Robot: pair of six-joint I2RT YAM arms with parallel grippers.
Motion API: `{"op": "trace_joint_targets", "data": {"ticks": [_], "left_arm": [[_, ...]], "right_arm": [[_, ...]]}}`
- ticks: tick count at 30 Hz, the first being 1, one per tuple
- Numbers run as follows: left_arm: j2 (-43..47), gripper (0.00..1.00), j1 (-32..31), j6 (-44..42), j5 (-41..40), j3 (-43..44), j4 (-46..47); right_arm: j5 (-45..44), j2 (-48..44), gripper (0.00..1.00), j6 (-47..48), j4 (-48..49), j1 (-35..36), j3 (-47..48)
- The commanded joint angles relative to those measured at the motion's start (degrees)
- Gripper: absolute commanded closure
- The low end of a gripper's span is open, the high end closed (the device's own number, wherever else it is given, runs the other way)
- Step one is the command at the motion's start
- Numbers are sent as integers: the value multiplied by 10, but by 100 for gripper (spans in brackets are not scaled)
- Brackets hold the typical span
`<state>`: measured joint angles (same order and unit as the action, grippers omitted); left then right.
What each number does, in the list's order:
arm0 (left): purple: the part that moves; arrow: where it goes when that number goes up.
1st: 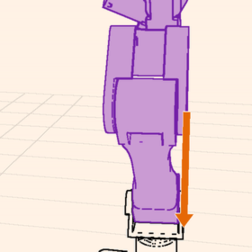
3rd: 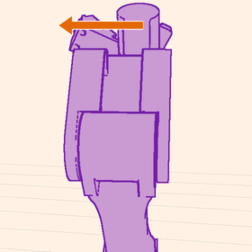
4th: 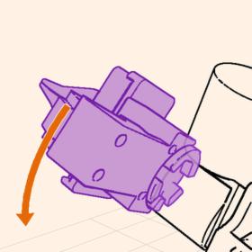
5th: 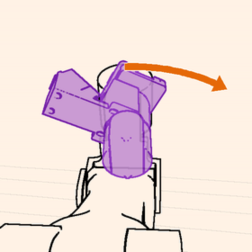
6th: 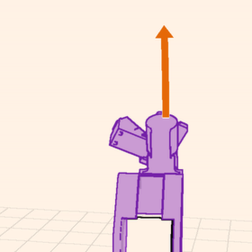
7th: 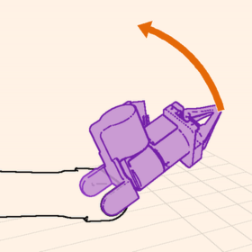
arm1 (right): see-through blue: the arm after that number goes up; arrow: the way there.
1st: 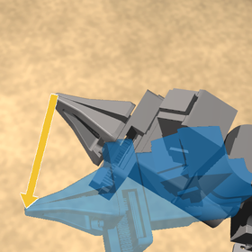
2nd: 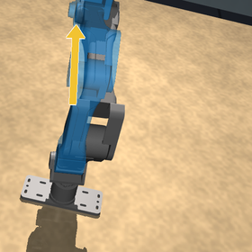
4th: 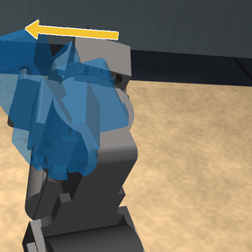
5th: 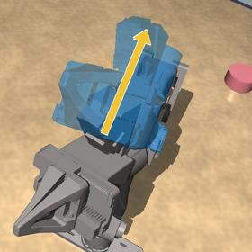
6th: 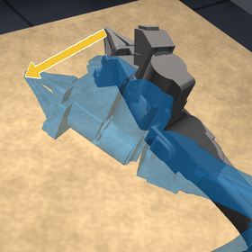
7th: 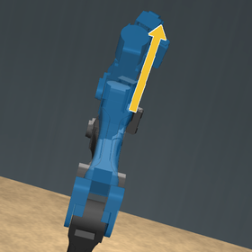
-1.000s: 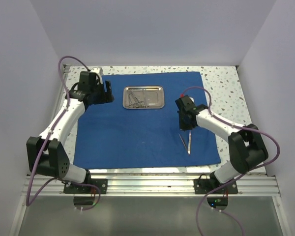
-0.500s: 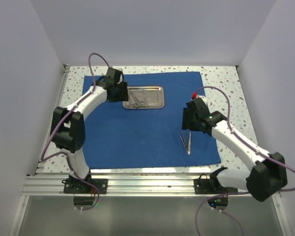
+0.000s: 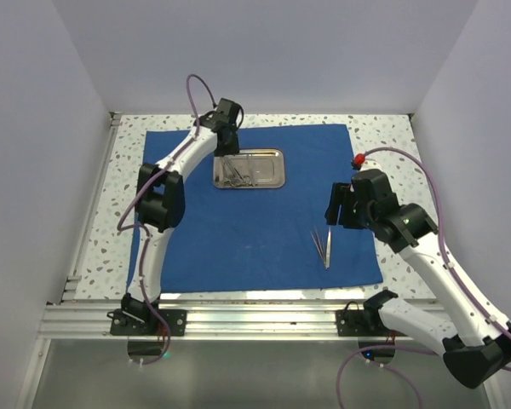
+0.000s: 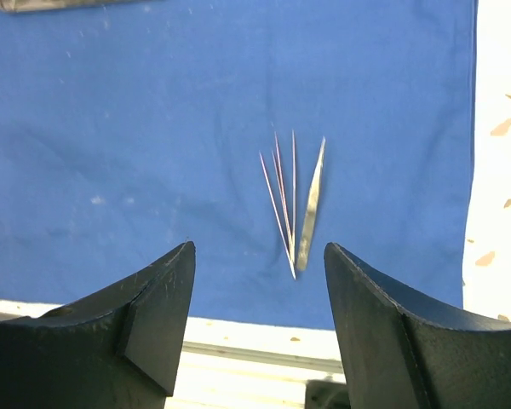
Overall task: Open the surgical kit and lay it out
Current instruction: Pick up the medical item from the container.
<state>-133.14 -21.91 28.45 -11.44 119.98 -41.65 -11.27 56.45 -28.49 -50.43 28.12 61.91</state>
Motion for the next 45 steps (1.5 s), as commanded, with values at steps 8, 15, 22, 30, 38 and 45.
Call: {"op": "trace_joint_targets", "data": {"ticks": [8, 15, 22, 30, 38, 45], "left_arm": [[-54, 62, -52, 17, 17, 78, -2], [-105, 60, -74, 57, 11, 127, 17], [-137, 58, -74, 63, -8, 161, 66], [-116, 55, -69, 64, 4, 158, 124], [-102, 53, -47, 51, -17, 156, 126], [-99, 53, -33, 28, -27, 141, 114]], "right_arm": [[5, -59, 35, -10, -41, 1, -44], [-11, -72, 35, 6, -81, 1, -28], [-5, -85, 36, 12, -107, 1, -27], [-24, -61, 36, 48, -110, 1, -17], [-24, -21, 36, 73, -81, 1, -10], [-21, -4, 36, 78, -70, 1, -10]]}}
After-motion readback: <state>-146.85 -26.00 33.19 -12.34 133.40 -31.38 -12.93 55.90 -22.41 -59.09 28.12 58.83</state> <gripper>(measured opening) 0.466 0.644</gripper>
